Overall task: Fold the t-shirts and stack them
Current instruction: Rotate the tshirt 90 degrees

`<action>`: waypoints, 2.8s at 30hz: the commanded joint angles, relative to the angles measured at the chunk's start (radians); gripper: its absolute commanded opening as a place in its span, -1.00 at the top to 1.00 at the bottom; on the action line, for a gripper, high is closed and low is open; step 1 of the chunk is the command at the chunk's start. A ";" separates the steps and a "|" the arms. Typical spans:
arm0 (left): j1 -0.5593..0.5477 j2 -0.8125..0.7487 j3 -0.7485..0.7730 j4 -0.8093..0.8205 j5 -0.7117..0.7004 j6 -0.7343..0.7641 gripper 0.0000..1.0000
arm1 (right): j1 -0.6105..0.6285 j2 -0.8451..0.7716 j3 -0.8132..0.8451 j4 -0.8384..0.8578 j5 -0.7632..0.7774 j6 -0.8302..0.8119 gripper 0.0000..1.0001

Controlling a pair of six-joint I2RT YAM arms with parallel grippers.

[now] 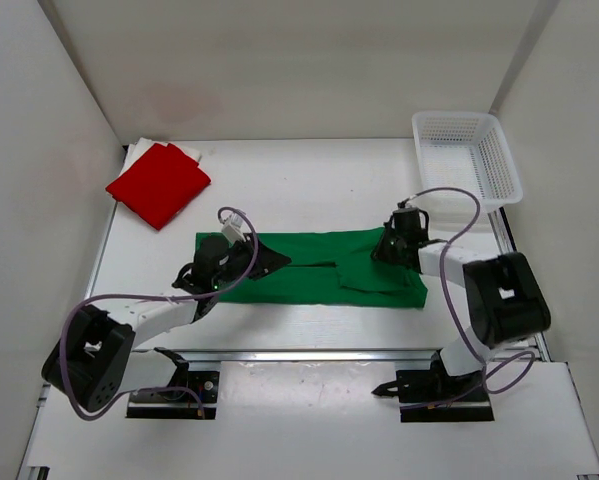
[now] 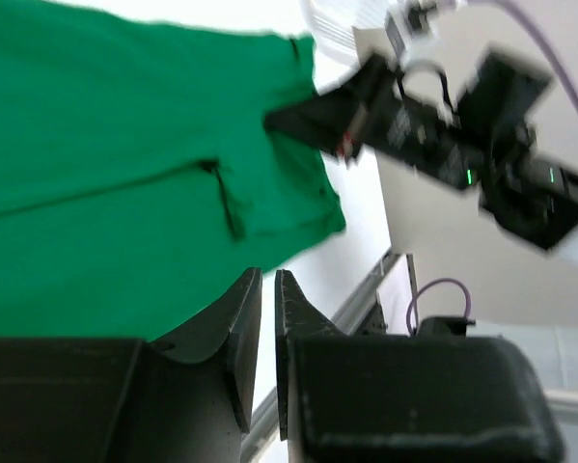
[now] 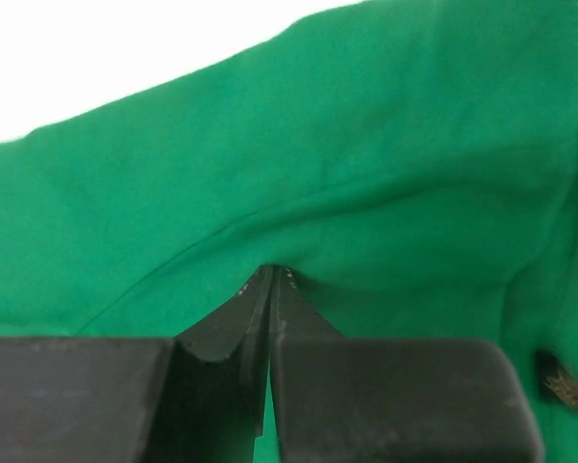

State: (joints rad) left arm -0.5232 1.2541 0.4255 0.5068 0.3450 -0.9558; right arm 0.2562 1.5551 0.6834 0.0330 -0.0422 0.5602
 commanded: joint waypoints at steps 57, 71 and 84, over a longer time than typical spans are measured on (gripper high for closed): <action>0.037 -0.145 -0.056 -0.200 0.051 0.160 0.33 | -0.103 0.360 0.497 -0.168 -0.180 -0.229 1.00; 0.034 -0.116 -0.011 -0.243 0.028 0.172 0.32 | -0.071 0.804 1.594 -0.721 -0.092 -0.348 1.00; 0.147 -0.251 -0.097 -0.234 0.080 0.157 0.30 | 0.283 0.114 0.389 -0.053 -0.239 -0.074 0.41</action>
State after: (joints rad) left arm -0.3870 1.0389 0.3454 0.2615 0.3981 -0.8009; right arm 0.4747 1.6852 1.2034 -0.2676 -0.2279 0.3603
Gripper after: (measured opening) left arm 0.348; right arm 0.282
